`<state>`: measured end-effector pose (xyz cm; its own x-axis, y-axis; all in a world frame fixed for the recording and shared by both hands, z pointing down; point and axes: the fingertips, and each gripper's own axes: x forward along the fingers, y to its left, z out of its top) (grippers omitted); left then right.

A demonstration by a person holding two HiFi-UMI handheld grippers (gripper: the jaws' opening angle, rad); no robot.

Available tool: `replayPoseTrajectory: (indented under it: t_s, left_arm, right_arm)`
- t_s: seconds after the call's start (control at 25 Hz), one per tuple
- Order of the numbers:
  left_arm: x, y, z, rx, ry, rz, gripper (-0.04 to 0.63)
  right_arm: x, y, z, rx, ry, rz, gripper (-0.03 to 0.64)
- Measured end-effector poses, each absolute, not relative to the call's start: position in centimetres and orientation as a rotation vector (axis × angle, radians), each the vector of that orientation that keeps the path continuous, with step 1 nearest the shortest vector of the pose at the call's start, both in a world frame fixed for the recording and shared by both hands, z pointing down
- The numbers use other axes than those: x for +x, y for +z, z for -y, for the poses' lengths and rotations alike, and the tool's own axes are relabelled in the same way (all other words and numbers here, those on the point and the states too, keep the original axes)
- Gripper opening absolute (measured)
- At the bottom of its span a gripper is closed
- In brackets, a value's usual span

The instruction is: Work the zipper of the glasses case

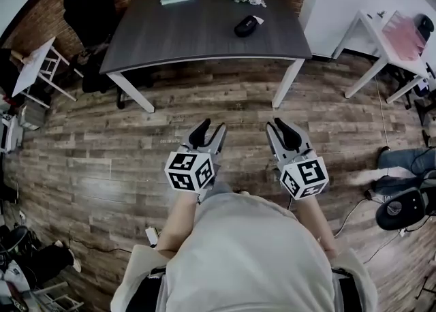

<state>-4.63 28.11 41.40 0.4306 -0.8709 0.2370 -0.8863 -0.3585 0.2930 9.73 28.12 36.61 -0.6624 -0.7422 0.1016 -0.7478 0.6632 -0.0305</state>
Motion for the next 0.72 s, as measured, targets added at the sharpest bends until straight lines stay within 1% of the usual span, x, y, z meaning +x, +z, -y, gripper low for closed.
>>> replayPoseTrajectory:
  t_s: [0.08,0.12,0.2,0.32,0.44,0.72]
  left_arm:
    - [-4.1,41.3,-28.3,2.322,0.034,1.494,0.241]
    - [-3.9,41.4,-28.4,2.322,0.021,1.491,0.269]
    - [-3.3,41.5,-28.5,2.316,0.001,1.482,0.303]
    - [-2.6,41.6,-28.7,2.315,0.004,1.474,0.333]
    - [-2.2,41.6,-28.7,2.320,0.000,1.464,0.333]
    - [-1.9,42.6,-26.2,2.304,0.034,1.440,0.333]
  right_arm:
    - [9.8,37.0,-28.2,1.216,0.112,2.791,0.153]
    - [9.9,37.3,-28.2,1.197,0.118,2.791,0.212]
    - [10.3,37.8,-28.2,1.176,0.136,2.794,0.291]
    - [10.9,38.1,-28.1,1.174,0.167,2.812,0.339]
    - [11.2,38.4,-27.8,1.180,0.192,2.805,0.350]
    - [10.8,39.7,-25.4,1.148,0.225,2.779,0.348]
